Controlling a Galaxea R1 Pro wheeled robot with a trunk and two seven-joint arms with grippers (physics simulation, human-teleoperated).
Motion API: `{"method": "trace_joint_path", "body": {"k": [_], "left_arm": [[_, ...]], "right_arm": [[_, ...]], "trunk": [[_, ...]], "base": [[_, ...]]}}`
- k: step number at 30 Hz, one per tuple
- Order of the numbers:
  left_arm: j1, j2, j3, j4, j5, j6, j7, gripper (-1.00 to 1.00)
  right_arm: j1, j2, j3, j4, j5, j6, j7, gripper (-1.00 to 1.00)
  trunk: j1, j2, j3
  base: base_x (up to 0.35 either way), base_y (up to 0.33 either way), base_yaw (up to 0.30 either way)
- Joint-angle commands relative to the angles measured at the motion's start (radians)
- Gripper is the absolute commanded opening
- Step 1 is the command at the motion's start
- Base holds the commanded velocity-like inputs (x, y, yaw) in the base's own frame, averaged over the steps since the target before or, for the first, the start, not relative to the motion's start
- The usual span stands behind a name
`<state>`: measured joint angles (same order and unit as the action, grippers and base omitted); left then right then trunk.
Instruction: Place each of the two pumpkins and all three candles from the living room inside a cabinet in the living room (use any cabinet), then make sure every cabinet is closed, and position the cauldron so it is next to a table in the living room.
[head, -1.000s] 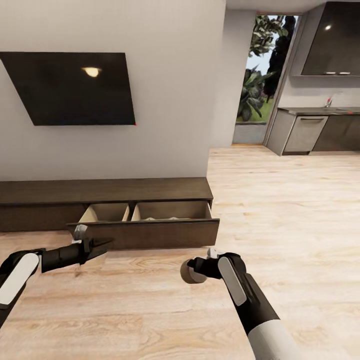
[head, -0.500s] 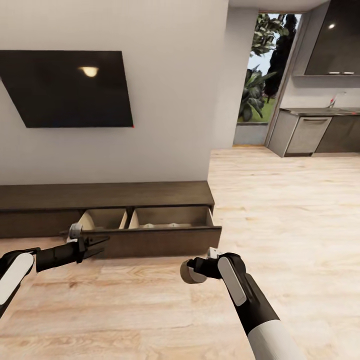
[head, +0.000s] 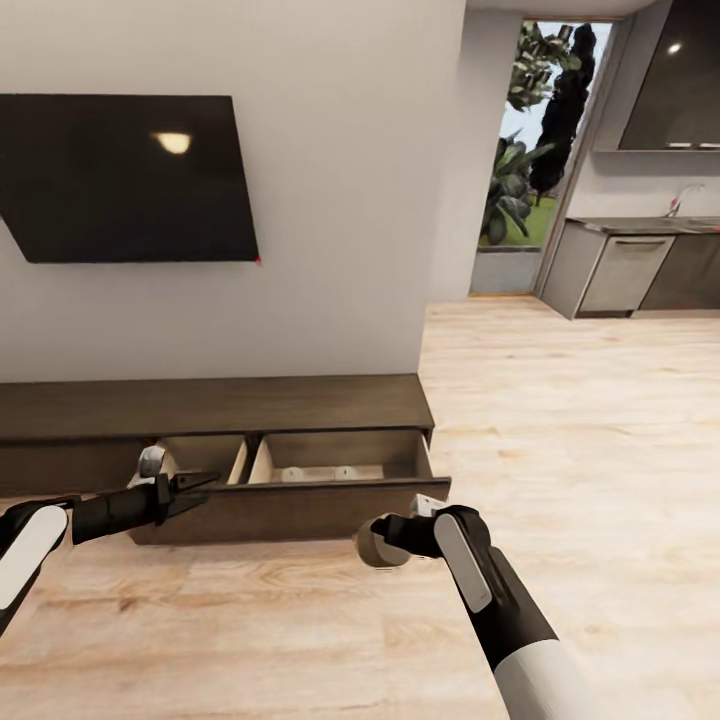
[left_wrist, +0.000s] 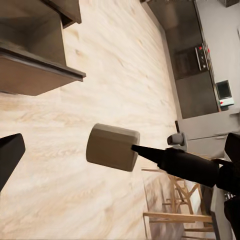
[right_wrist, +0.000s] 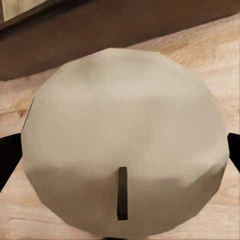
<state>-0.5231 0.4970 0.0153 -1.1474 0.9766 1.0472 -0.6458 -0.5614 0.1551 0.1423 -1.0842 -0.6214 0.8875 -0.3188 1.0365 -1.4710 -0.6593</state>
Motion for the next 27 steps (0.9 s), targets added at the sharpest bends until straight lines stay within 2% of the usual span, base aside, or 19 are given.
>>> {"method": "trace_joint_path", "body": {"k": [1,6,11,16,23,27], "left_arm": [[0.0,0.0,0.0,0.0,0.0,0.0,0.0,1.0],[0.0,-0.001,0.0,0.0,-0.001,-0.001,-0.001,1.0],[0.0,-0.001,-0.001,-0.006,0.002,-0.001,-0.002,1.0],[0.0,-0.001,0.0,-0.006,0.002,-0.001,-0.002,1.0],[0.0,0.0,-0.001,-0.006,0.002,-0.001,-0.002,1.0],[0.0,0.0,0.0,-0.006,0.002,-0.001,-0.003,1.0]], "right_arm": [[0.0,0.0,0.0,0.0,-0.003,0.0,0.015,-1.0],[-0.001,-0.004,-0.006,0.0,-0.003,0.036,0.107,-1.0],[0.0,-0.008,-0.01,0.0,-0.002,0.059,0.192,-1.0],[0.0,-0.01,-0.012,0.0,-0.001,0.062,0.209,-1.0],[0.0,-0.01,-0.009,-0.007,-0.001,0.061,0.211,-1.0],[0.0,-0.007,-0.001,-0.037,-0.001,0.062,0.21,-1.0]], "trunk": [[0.0,0.0,0.0],[0.0,0.0,-0.003],[-0.019,0.035,0.009],[-0.038,0.07,0.021],[-0.065,0.119,0.042],[-0.065,0.119,0.042]], "base": [[0.33,0.0,-0.01],[0.291,0.0,-0.145],[0.066,0.0,-0.228],[0.009,0.0,-0.207],[0.001,0.0,-0.026],[0.0,0.0,0.0]]}}
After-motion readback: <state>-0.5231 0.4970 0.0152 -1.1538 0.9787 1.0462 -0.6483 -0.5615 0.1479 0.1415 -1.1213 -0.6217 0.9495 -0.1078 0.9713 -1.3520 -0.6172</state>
